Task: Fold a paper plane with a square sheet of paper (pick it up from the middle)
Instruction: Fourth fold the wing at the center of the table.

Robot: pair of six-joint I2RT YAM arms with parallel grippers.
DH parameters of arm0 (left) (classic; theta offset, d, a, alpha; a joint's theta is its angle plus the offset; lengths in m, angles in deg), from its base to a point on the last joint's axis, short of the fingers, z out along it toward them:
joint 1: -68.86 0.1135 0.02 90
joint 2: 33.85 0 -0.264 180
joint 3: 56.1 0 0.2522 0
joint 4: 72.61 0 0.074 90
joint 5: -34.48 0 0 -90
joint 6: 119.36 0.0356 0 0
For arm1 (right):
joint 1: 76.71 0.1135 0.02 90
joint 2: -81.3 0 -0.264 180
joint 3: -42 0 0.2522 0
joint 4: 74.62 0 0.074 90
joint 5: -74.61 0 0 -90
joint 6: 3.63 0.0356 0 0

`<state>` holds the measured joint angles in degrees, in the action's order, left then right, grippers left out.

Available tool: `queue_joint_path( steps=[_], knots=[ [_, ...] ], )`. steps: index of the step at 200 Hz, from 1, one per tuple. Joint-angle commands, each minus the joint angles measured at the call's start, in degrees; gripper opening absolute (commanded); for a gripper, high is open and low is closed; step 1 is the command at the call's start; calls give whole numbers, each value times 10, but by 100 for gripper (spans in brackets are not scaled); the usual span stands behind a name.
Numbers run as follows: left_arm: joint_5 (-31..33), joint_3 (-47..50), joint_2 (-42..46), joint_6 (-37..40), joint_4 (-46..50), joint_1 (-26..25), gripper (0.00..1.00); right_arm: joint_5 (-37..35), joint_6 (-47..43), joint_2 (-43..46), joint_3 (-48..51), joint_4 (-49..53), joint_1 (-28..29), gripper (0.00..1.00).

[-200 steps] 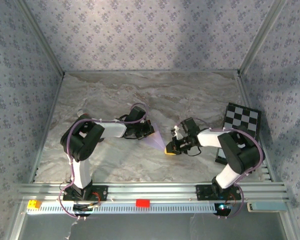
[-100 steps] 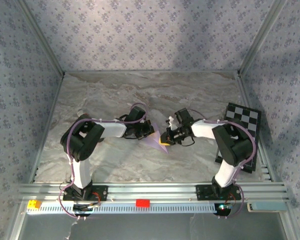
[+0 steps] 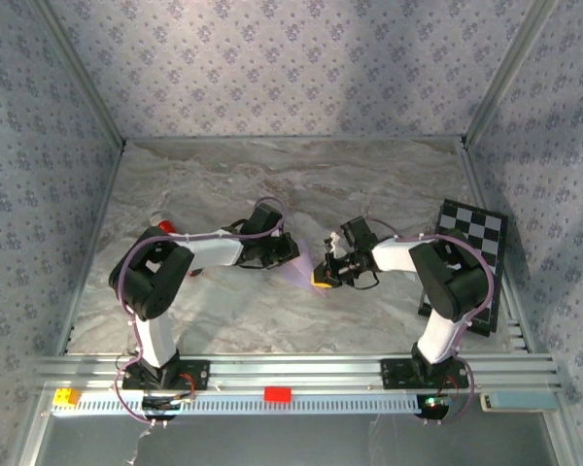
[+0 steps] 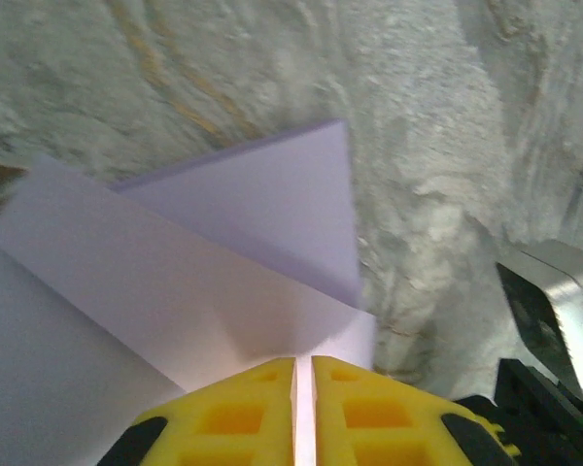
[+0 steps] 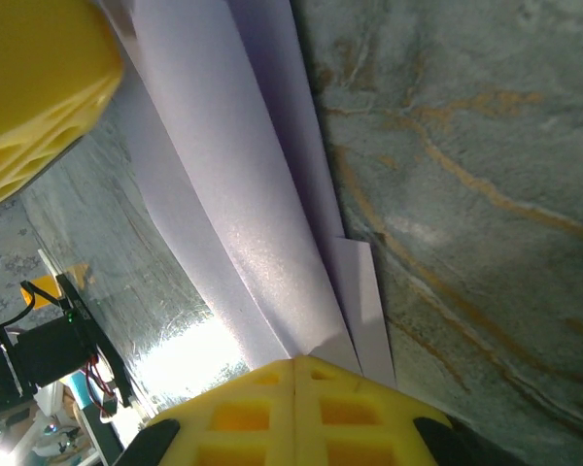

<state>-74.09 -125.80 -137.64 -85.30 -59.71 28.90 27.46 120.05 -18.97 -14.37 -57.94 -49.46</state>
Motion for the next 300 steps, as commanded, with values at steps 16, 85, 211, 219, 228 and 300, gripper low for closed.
queue_joint_path(
  steps=[16,85,211,219,228,300],
  knots=[
    [1,-14,13,-12,13,-45,5,-61,15,-14,23,45,-3,0],
    [21,26,-40,-67,-40,-70,2,-63,17,-17,34,37,-6,0],
    [34,34,-29,7,0,20,5,-68,16,-16,55,34,-8,0],
    [33,32,-32,9,1,29,5,-69,15,-16,55,34,-8,0],
    [31,33,-35,10,0,38,5,-67,15,-17,53,34,-8,0],
    [-4,48,-45,8,-30,69,5,-34,19,7,31,27,-4,0]
  ],
)
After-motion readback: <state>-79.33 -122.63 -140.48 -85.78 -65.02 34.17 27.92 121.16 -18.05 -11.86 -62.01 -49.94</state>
